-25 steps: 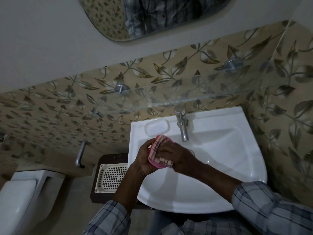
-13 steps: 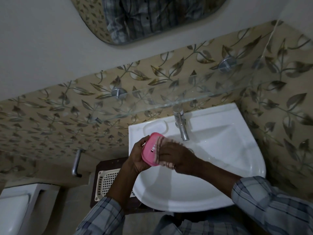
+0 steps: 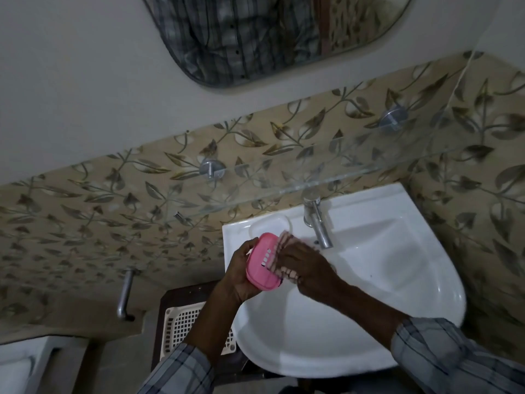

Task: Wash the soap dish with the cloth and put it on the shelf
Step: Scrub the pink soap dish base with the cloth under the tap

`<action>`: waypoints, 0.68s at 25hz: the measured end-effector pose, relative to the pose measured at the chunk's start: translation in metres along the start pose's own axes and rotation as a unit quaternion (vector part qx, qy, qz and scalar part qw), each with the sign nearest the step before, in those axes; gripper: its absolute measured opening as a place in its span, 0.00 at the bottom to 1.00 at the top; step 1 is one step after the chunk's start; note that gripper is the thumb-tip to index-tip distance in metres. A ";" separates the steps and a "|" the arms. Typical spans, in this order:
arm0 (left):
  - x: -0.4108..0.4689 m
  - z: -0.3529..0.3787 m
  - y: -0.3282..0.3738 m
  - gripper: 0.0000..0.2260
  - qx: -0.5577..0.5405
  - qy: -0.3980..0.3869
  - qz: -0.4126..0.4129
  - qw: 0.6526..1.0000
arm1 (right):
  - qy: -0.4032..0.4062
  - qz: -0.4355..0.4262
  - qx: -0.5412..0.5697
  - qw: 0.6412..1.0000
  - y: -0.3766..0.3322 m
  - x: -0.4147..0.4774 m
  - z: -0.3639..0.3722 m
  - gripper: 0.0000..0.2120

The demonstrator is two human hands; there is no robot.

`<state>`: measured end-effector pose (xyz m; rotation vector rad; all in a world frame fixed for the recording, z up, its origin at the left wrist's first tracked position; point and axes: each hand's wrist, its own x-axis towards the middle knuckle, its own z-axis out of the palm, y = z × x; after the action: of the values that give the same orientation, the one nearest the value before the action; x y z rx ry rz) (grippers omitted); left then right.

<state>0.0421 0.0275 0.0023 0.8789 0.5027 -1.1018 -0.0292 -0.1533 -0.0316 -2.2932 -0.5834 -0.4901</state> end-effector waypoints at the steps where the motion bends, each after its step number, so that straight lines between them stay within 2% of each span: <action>1: 0.002 0.001 0.004 0.25 -0.012 -0.009 0.000 1.000 | -0.038 -0.027 0.007 0.999 -0.009 -0.001 0.009 0.21; 3: 0.003 0.006 0.008 0.26 -0.007 -0.017 -0.003 1.000 | -0.054 -0.085 0.007 0.995 -0.012 -0.004 0.010 0.20; 4: 0.002 0.010 0.008 0.26 -0.003 -0.016 -0.007 1.000 | -0.024 -0.053 0.018 0.998 -0.004 0.000 -0.001 0.18; 6: 0.001 0.016 0.010 0.26 -0.016 -0.010 -0.024 1.000 | 0.107 0.097 0.054 0.988 0.014 0.013 -0.024 0.16; 7: 0.002 0.018 0.012 0.26 -0.018 -0.007 -0.029 0.999 | 0.137 0.124 0.063 0.981 0.016 0.015 -0.028 0.17; 8: 0.004 0.021 0.013 0.26 -0.014 -0.004 -0.030 0.999 | 0.132 0.096 0.050 0.985 0.012 0.014 -0.028 0.17; 11: 0.009 0.029 0.010 0.24 0.022 0.004 -0.040 0.999 | -0.002 -0.085 0.005 0.996 -0.005 -0.002 -0.008 0.24; 12: 0.011 0.032 0.008 0.23 0.034 0.005 -0.041 0.999 | -0.007 -0.068 0.006 0.998 -0.003 0.000 -0.008 0.26; 14: 0.014 0.034 0.006 0.22 0.027 0.007 -0.034 0.999 | 0.069 0.038 0.032 0.996 0.005 0.011 -0.010 0.23; 15: 0.014 0.032 0.006 0.22 0.016 0.005 -0.034 0.999 | 0.065 0.053 0.036 0.996 0.003 0.013 -0.010 0.21; 17: 0.015 0.030 0.006 0.25 0.013 -0.005 -0.042 0.999 | -0.001 -0.046 0.015 0.999 -0.001 0.009 -0.008 0.23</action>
<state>0.0519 -0.0040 0.0105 0.8806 0.5210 -1.1908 -0.0235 -0.1561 -0.0216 -2.2471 -0.6949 -0.5200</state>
